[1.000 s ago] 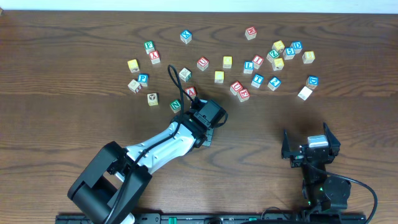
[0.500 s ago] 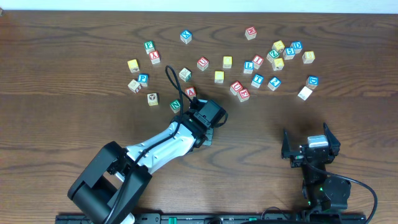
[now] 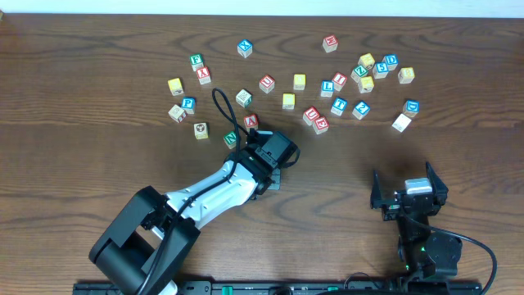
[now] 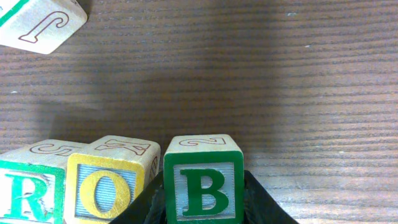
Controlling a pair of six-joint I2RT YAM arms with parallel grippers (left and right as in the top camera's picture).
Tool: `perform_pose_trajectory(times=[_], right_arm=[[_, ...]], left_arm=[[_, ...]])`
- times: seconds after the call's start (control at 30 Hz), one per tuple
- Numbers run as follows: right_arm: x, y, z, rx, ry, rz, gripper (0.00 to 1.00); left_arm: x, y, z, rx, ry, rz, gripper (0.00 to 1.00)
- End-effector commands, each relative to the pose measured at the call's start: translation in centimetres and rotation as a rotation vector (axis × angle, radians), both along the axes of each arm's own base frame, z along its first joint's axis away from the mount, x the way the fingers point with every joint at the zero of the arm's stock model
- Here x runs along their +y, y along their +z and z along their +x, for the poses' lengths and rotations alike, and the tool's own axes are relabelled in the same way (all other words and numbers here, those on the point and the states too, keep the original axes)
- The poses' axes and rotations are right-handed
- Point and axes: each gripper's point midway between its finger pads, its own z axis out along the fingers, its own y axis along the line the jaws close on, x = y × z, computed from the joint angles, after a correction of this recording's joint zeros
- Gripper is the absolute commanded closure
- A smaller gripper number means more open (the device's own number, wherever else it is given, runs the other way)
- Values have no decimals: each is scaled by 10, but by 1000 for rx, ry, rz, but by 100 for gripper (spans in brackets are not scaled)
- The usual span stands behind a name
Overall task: Spell out ROBOT
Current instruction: 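Lower the B block right of the O block and release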
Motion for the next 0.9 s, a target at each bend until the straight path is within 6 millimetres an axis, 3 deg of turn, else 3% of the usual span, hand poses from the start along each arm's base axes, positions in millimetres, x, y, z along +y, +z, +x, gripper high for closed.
perform_pose_trajectory(times=[0.0, 0.87], right_arm=[[-1, 0, 0, 2, -8, 15, 1], [-1, 0, 0, 2, -8, 15, 1]], left_arm=[[8, -6, -4, 14, 34, 13, 93], [15, -5, 1, -15, 136, 18, 92]])
